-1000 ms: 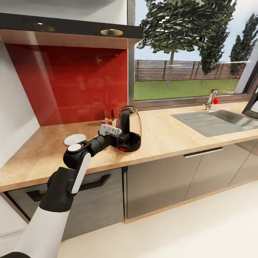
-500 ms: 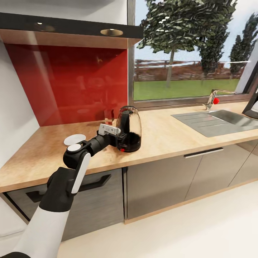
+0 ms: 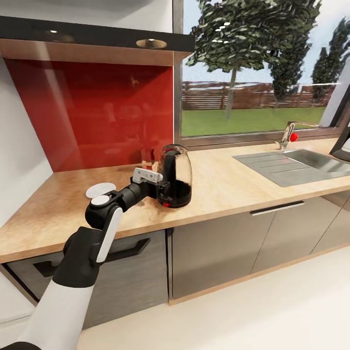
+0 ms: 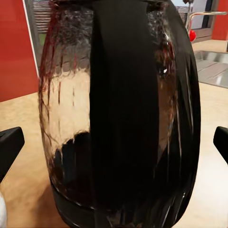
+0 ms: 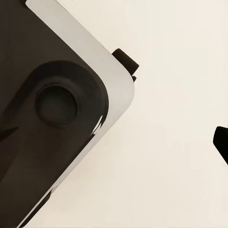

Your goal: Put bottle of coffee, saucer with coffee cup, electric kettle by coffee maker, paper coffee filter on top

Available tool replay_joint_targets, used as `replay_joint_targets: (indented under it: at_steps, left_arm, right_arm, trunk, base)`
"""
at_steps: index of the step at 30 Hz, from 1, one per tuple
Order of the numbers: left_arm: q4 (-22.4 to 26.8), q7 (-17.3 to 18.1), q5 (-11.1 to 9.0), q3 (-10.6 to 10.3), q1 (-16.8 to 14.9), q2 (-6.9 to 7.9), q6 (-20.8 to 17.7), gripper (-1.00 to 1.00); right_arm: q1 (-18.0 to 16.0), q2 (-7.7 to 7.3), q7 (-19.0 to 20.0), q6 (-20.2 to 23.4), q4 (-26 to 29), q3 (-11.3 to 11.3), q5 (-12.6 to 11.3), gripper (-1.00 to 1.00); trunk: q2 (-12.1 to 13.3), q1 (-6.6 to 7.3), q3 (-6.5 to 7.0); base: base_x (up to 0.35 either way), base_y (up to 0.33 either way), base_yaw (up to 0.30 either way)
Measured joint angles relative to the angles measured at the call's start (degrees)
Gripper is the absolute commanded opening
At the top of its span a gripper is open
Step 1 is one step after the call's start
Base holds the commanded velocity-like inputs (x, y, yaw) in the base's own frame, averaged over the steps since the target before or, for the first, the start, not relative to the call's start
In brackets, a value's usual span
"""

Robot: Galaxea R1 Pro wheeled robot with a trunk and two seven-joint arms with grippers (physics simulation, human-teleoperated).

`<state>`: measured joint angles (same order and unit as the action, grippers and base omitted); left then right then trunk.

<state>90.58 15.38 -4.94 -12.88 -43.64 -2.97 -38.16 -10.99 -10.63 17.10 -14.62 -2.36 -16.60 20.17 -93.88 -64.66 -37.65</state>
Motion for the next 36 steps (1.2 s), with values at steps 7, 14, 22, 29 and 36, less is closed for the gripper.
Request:
replay_joint_targets:
  at_steps: [7, 14, 22, 29, 36]
  left_arm:
    - [0.0, -0.3, 0.0, 0.0, 0.0, 0.00, 0.0, 1.00]
    - [0.0, -0.4, 0.0, 0.0, 0.0, 0.00, 0.0, 1.00]
    - [-0.1, -0.4, 0.1, 0.0, 0.0, -0.07, -0.1, 1.00]
    - [-0.1, -0.4, -0.2, 0.0, 0.0, -0.15, -0.1, -1.00]
    - [-0.1, -0.4, -0.5, 0.0, 0.0, -0.18, -0.2, -1.00]
  right_arm:
    - [0.0, 0.00, 0.0, 0.0, 0.0, 0.0, 0.0, 1.00]
    - [0.0, 0.00, 0.0, 0.0, 0.0, 0.0, 0.0, 1.00]
    - [0.0, 0.00, 0.0, 0.0, 0.0, 0.0, 0.0, 1.00]
    - [0.0, 0.00, 0.0, 0.0, 0.0, 0.0, 0.0, 1.00]
    - [0.0, 0.00, 0.0, 0.0, 0.0, 0.0, 0.0, 1.00]
  trunk:
    - [0.0, 0.00, 0.00]
    - [0.0, 0.00, 0.00]
    - [0.0, 0.00, 0.00]
    - [0.0, 0.00, 0.00]
    - [0.0, 0.00, 0.00]
  base:
    - [0.008, 0.000, 0.000]
    - [0.001, 0.000, 0.000]
    - [0.000, 0.000, 0.000]
    - [0.000, 0.000, 0.000]
    - [0.000, 0.000, 0.000]
